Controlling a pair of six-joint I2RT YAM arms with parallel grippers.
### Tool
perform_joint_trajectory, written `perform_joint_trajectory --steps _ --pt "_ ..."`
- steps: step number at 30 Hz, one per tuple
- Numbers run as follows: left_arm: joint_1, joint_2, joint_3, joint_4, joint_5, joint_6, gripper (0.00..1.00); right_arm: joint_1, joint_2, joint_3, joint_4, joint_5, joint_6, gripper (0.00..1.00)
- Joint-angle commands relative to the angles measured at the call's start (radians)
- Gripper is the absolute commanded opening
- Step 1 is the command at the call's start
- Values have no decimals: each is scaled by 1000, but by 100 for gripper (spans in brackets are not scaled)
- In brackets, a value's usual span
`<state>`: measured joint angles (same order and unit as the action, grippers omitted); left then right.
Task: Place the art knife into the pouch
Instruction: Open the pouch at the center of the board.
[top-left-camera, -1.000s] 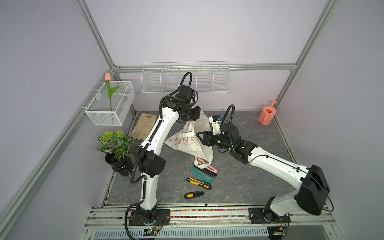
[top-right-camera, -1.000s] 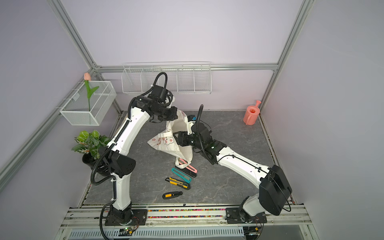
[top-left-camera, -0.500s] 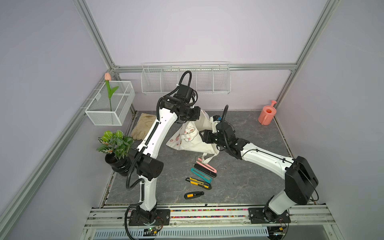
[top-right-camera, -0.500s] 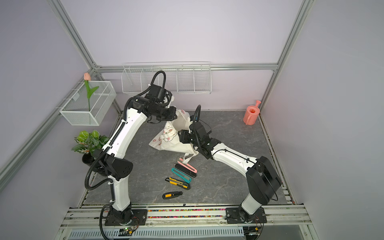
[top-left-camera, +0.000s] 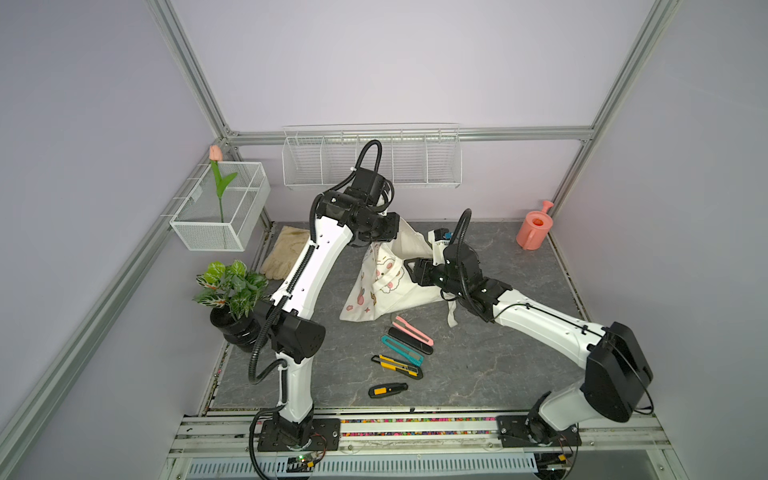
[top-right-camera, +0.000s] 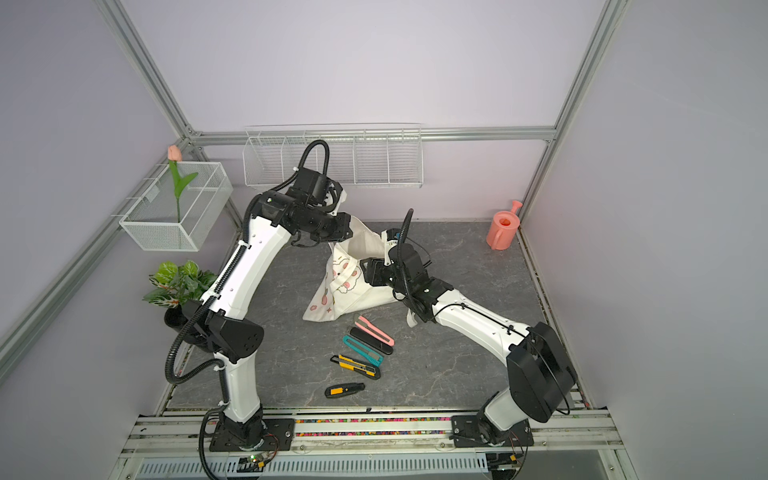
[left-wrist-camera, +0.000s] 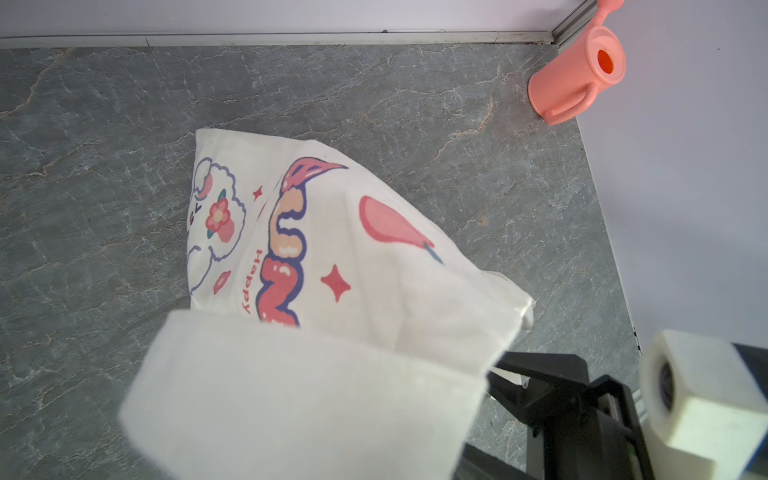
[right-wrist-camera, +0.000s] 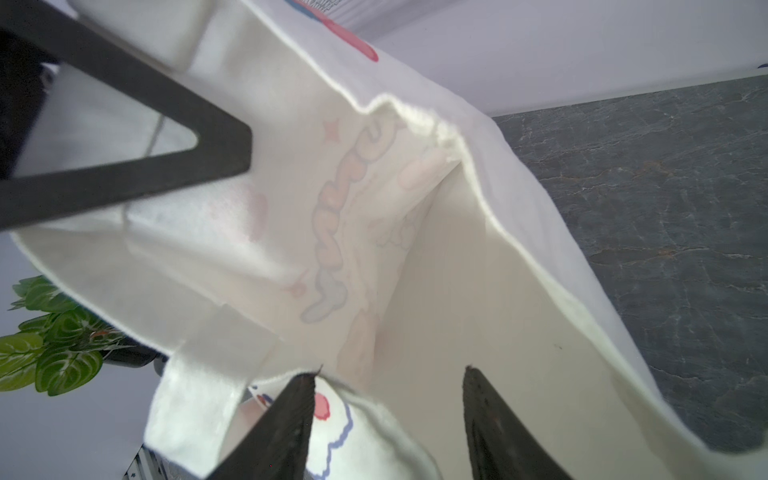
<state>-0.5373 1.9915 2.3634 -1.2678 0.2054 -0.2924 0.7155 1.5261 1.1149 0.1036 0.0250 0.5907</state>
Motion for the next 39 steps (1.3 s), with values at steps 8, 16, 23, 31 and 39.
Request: perform_joint_trajectory --steps 8,16,23,31,39 --pt "-6 -41 -65 8 -2 17 0 -12 -30 6 39 -47 1 60" --pt "-7 -50 -71 30 24 1 0 -11 1 13 50 -42 10 61" --pt "-6 -38 16 3 72 -11 0 27 125 56 38 41 -57 61" --pt "0 19 231 -110 82 8 0 31 157 54 -66 274 -176 61" --pt "34 70 238 -85 113 -26 0 50 76 -13 -28 328 -230 61"
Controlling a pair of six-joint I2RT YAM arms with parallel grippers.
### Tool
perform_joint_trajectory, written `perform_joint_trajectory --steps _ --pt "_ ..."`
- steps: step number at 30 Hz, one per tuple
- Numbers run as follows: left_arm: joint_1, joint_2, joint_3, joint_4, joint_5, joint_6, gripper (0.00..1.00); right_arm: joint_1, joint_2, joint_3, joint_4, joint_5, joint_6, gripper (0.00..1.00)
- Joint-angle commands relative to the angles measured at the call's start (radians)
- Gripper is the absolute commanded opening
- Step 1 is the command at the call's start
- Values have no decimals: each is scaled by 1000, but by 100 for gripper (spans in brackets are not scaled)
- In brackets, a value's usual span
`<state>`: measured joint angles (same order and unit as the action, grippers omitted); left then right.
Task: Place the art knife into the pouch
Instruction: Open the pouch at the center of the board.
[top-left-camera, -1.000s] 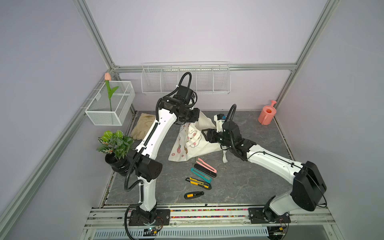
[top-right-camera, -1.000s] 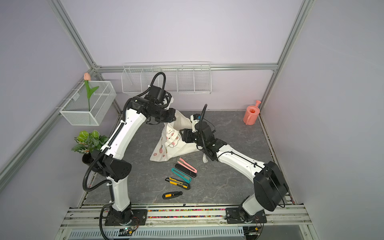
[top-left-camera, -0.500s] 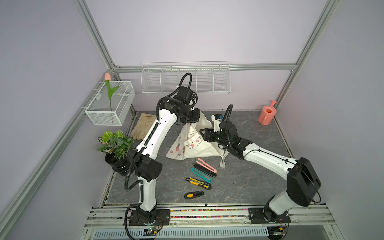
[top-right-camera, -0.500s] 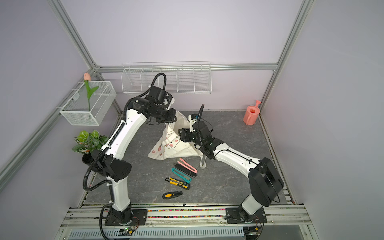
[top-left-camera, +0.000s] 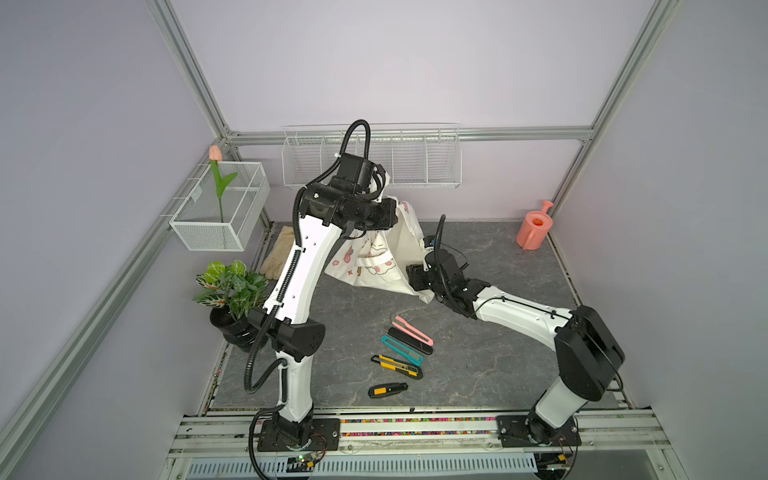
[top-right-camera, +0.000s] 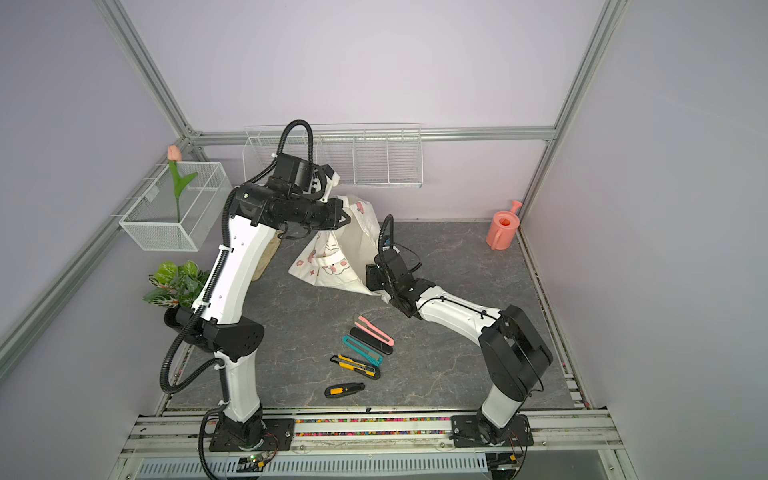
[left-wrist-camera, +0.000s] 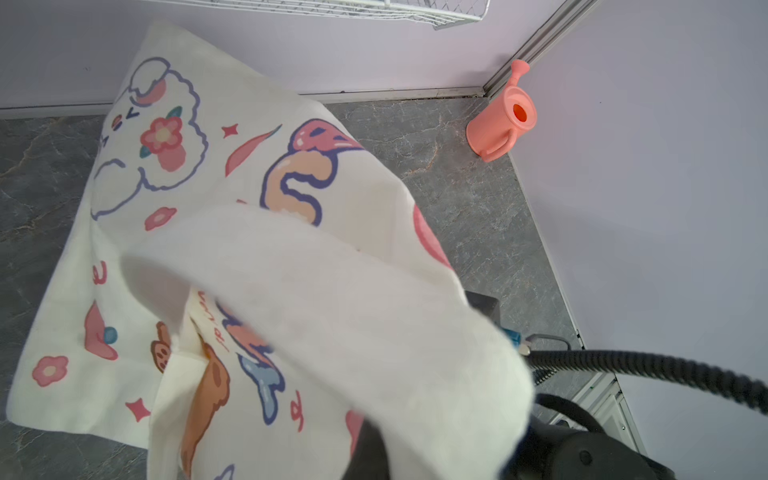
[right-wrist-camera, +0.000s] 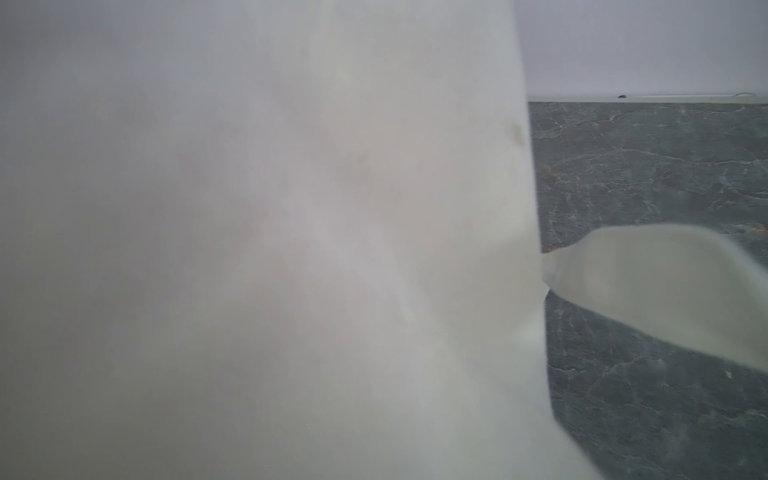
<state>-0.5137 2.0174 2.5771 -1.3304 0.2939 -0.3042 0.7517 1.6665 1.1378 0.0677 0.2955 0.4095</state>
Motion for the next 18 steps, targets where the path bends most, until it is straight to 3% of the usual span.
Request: perform_joint_trajectory --steps 1,11,18 --pt "11 52 24 -26 22 -11 0 17 -80 -44 14 62 -57 62" --pt "15 120 1 -12 -17 0 0 49 -150 -43 -1 91 -144 71" --pt "51 199 -5 -22 -77 46 0 51 -322 -76 -104 69 -120 73"
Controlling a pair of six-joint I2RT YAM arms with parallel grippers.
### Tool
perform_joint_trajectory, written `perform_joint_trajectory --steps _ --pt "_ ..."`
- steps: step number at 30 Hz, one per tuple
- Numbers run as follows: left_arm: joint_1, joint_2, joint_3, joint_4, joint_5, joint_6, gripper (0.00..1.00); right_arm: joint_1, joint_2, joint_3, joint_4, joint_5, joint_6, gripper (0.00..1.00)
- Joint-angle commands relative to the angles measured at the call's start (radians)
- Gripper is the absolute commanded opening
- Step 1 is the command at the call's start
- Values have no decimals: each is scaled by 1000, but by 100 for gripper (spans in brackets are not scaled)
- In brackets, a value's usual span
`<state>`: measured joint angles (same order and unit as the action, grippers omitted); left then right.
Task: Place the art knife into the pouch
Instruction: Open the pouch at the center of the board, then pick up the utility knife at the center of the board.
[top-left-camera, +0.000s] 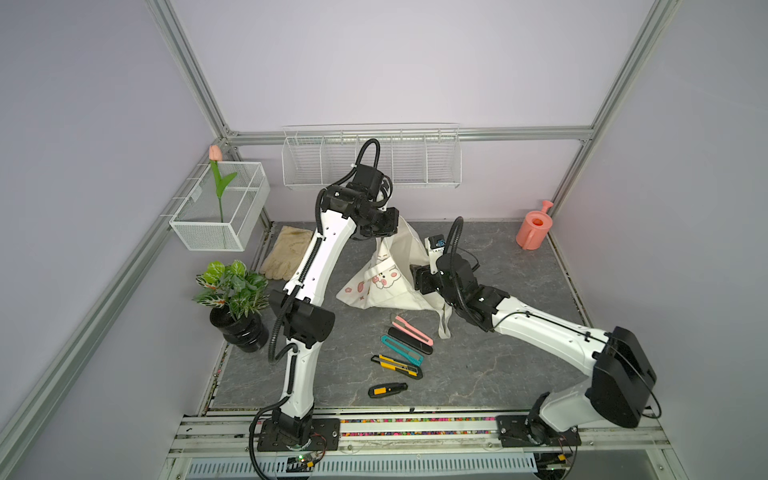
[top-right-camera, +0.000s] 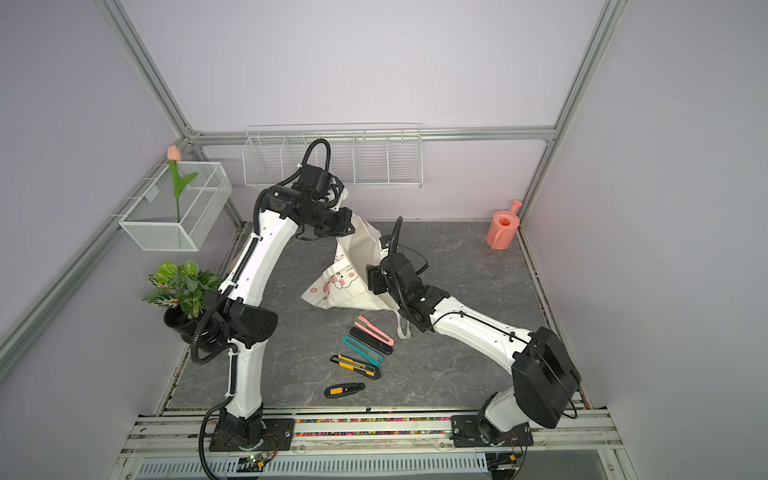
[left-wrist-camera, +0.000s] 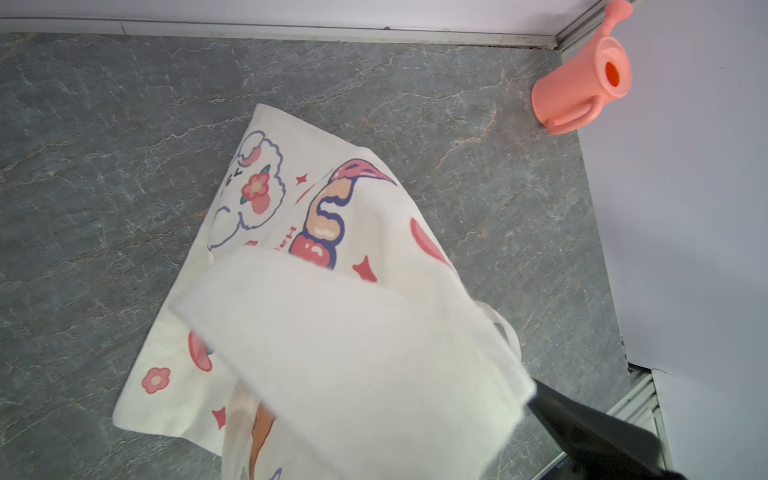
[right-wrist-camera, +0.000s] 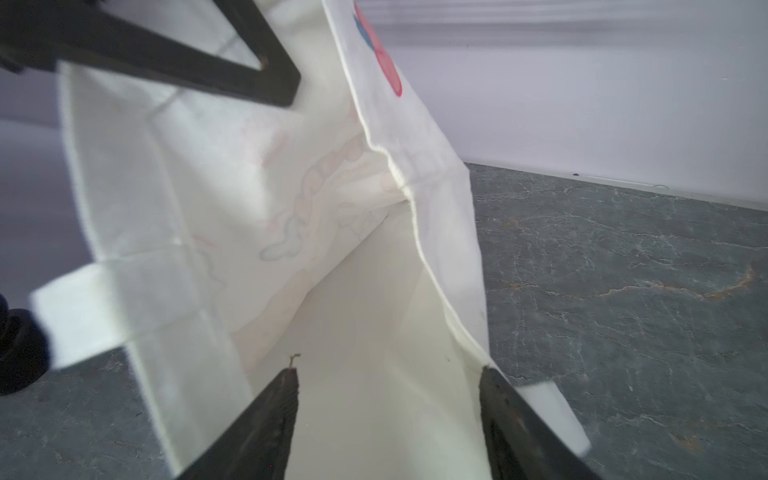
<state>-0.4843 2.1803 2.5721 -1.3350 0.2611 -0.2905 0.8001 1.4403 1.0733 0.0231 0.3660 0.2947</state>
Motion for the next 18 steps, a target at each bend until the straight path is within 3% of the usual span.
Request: perform_joint_trajectory --steps 1,7,12,18 --pt "22 39 -5 -16 -53 38 0 4 -117 -10 -103 -12 -1 73" --pt "28 8 -96 39 -66 50 0 47 -176 -8 -408 -102 -19 73" --pt "55 -15 -160 41 -59 52 0 161 -140 2 -578 -139 49 70" --pt "84 -68 -238 55 -59 68 0 338 -77 -1 -635 -65 161 73"
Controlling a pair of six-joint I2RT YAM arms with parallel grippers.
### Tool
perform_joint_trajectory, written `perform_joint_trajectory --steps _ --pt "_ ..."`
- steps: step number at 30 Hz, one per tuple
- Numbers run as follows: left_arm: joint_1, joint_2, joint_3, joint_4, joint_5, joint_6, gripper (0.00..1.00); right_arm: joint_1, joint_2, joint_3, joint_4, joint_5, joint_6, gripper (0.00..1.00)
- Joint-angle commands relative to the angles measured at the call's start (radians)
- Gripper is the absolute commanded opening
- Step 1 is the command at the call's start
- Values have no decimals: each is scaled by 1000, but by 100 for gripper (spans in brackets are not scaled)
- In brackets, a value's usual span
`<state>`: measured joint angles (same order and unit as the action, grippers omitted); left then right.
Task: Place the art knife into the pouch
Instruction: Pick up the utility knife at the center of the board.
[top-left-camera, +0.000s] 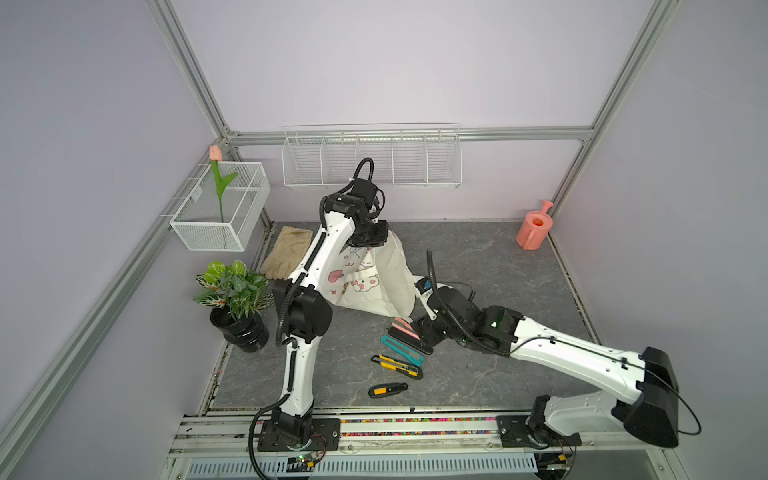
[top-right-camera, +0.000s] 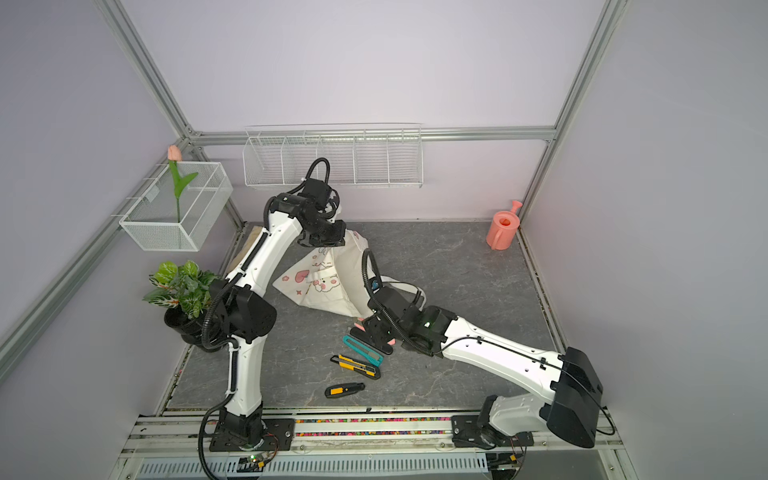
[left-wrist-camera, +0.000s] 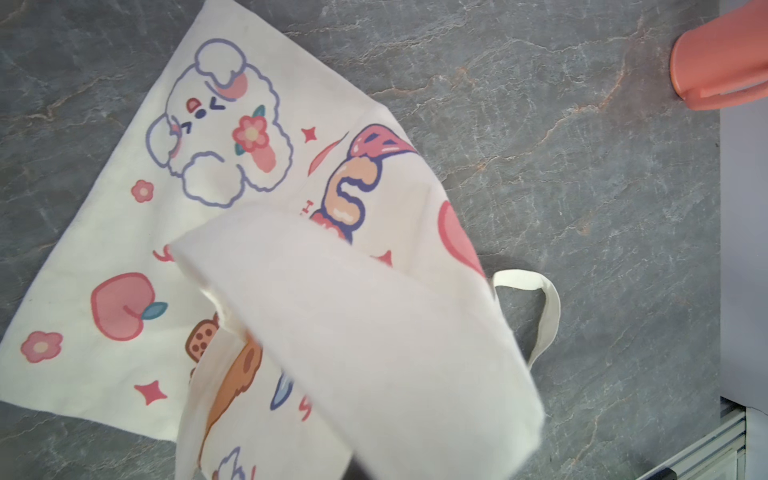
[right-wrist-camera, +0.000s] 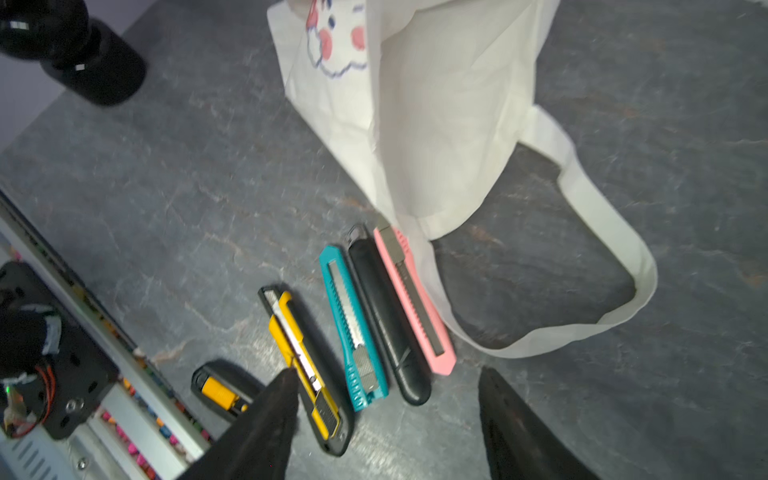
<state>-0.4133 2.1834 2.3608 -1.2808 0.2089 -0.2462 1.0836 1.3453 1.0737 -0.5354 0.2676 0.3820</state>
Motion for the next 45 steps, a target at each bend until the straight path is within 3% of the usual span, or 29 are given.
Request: perform_joint_trajectory --steps 1,7,22,38,45 --pt "15 -79 -35 3 -9 26 0 78 26 -1 -80 45 87 74" --pt "43 -107 -75 12 -8 35 0 198 100 0 -66 19 122 83" --pt "141 -144 -133 77 -13 2 0 362 246 38 -7 -90 234 84" --pt "157 -214 -273 152 38 7 0 387 390 65 32 -135 300 78" --pt "157 -231 -303 166 50 4 0 386 398 101 -31 -28 254 78"
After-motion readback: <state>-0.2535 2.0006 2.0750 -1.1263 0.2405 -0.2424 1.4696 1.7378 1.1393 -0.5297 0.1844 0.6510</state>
